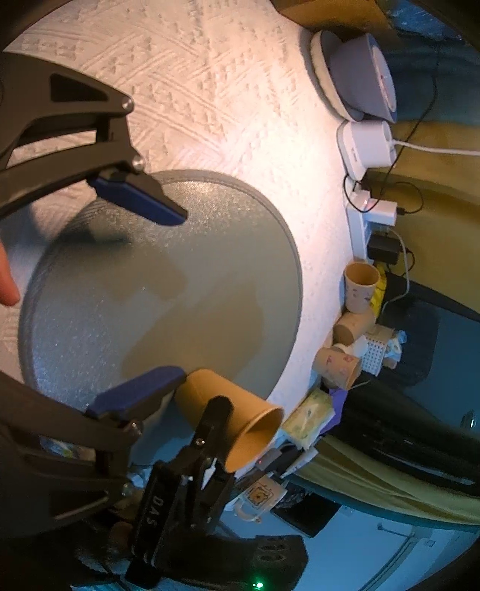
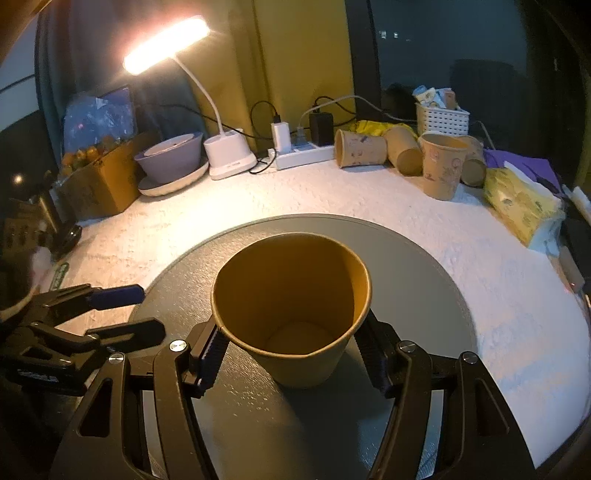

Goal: Flip cup upright

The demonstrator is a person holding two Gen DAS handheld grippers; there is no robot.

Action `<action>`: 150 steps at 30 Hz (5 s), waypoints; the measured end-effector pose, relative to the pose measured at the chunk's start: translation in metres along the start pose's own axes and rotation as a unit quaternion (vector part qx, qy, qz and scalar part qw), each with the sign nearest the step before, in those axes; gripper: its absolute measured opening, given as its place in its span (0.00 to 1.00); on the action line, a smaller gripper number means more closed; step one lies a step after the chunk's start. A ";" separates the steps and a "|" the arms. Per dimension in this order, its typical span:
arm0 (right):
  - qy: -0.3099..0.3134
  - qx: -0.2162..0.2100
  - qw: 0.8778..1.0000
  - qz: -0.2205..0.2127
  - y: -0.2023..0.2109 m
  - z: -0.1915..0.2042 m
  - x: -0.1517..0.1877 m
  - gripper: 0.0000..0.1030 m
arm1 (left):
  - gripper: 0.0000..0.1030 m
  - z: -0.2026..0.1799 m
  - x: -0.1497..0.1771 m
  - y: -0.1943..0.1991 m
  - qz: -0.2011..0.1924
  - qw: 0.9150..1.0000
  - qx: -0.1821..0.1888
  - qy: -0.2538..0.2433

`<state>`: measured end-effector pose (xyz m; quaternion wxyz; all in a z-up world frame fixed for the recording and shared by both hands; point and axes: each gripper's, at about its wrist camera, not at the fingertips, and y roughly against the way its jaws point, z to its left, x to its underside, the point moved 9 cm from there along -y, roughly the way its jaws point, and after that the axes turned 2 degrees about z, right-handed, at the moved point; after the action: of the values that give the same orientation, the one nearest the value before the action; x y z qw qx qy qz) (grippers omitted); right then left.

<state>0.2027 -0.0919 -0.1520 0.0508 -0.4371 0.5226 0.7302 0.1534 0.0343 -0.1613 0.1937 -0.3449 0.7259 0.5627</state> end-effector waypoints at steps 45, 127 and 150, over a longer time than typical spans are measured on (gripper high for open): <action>0.014 0.061 0.996 -0.070 0.121 0.016 0.013 0.72 | 0.79 -0.070 -0.007 0.115 -0.120 0.989 -0.011 -0.084; 0.021 0.120 0.976 -0.180 0.231 0.034 -0.013 0.72 | 0.79 -0.098 -0.032 0.209 -0.249 0.964 -0.017 -0.096; 0.021 0.120 0.976 -0.179 0.231 0.033 -0.013 0.72 | 0.79 -0.100 -0.031 0.209 -0.249 0.964 -0.017 -0.095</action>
<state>0.0690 -0.1638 0.0258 0.2221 -0.5293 0.5205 0.6321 0.0347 -0.0253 0.0317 0.3899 -0.4628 0.5854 0.5395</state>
